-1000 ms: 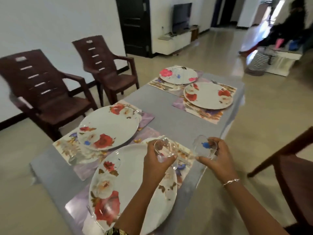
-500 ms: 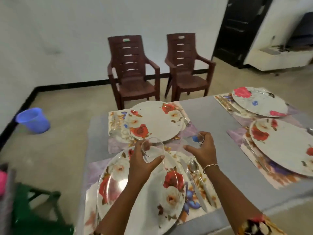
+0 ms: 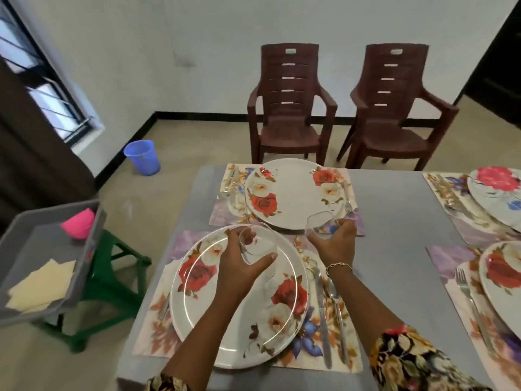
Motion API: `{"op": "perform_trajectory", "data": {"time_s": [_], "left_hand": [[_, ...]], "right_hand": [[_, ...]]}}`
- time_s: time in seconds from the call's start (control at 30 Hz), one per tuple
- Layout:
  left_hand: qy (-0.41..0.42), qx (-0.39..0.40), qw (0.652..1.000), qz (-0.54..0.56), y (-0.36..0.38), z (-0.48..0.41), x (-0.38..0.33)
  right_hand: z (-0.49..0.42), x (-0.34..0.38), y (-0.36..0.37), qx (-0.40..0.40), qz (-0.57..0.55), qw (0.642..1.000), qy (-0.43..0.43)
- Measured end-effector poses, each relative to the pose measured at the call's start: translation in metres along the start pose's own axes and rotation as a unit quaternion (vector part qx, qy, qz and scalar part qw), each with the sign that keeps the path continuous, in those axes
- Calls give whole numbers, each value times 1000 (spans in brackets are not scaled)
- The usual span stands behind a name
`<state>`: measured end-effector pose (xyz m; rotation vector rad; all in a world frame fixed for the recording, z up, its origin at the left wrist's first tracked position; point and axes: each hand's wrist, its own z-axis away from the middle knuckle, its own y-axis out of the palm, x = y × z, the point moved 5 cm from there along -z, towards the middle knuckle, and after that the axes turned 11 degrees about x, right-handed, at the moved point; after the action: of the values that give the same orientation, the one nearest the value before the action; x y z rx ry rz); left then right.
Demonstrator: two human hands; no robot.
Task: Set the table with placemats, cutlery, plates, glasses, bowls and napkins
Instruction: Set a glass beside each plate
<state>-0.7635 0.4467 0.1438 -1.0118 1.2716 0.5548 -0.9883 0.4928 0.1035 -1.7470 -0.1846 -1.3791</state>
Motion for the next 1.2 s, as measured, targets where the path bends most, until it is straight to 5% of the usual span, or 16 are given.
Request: {"op": "perform_trajectory", "data": {"time_s": [0.57, 0.77, 1.03, 1.2], "left_hand": [[-3, 12, 1000, -9, 16, 11, -8], [36, 90, 995, 4, 53, 8, -25], [71, 226, 972, 3, 154, 14, -57], [98, 301, 949, -9, 244, 28, -89]], "right_hand": [[15, 5, -4, 80, 41, 996, 21], [59, 2, -49, 16, 33, 999, -2], [101, -30, -118, 163, -68, 984, -30], [108, -72, -183, 142, -88, 986, -19]]}}
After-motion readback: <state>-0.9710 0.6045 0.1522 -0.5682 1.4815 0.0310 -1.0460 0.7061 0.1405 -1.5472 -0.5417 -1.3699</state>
